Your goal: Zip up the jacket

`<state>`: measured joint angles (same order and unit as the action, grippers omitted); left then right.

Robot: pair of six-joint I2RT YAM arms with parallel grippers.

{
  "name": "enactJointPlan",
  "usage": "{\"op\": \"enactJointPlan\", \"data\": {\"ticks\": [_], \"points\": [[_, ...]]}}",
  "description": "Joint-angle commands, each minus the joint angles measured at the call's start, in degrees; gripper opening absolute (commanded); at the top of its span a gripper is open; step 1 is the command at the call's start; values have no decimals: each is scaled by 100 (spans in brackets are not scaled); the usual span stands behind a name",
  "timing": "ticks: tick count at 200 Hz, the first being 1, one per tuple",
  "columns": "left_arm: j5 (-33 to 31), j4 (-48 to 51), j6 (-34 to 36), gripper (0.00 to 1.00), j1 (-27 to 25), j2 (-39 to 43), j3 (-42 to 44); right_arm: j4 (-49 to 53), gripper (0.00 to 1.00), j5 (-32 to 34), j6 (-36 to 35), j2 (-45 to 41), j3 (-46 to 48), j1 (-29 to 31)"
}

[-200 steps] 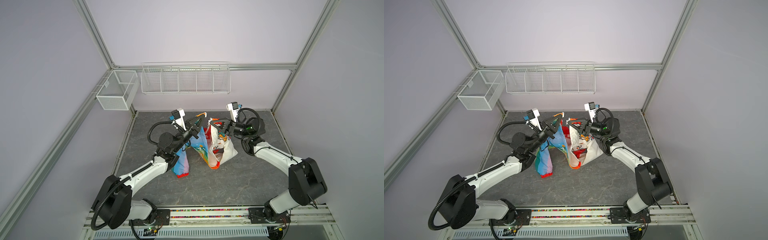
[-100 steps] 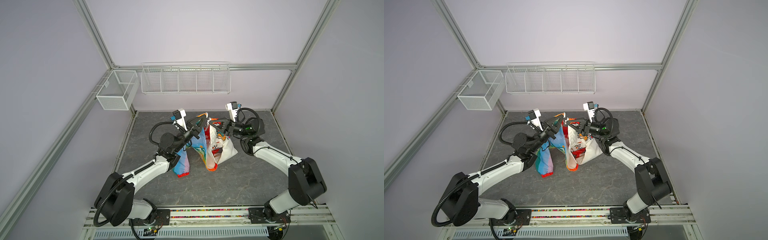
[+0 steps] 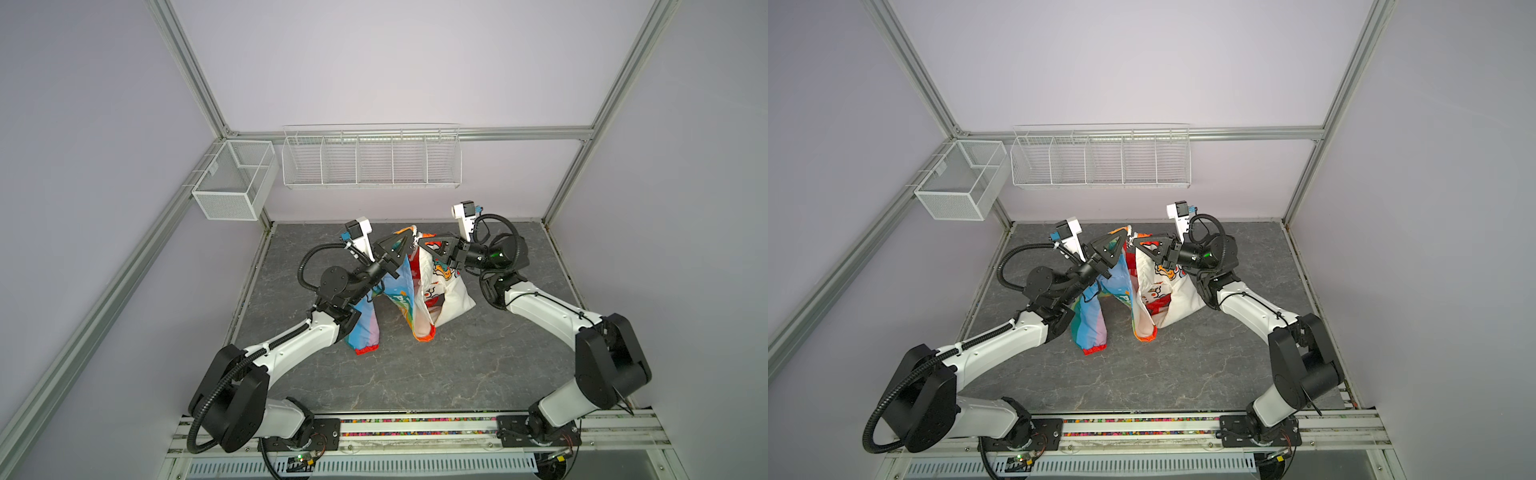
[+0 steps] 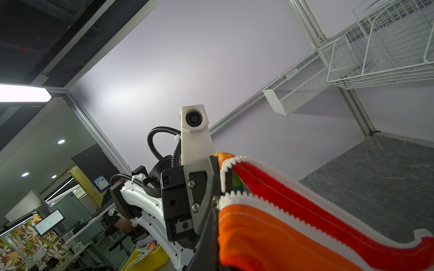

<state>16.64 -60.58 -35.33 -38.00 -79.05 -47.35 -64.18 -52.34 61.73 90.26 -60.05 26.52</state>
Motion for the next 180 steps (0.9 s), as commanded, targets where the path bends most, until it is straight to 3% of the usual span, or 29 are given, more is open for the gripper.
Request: {"op": "enactJointPlan", "data": {"ticks": [1, 180], "points": [[131, -274, -44, 0, -50, 33, 80, -261, 6, 77, 89, 60, -191, 44], [11, -112, -125, 0, -76, 191, 168, -132, 6, 25, -16, -104, -139, 0]]}}
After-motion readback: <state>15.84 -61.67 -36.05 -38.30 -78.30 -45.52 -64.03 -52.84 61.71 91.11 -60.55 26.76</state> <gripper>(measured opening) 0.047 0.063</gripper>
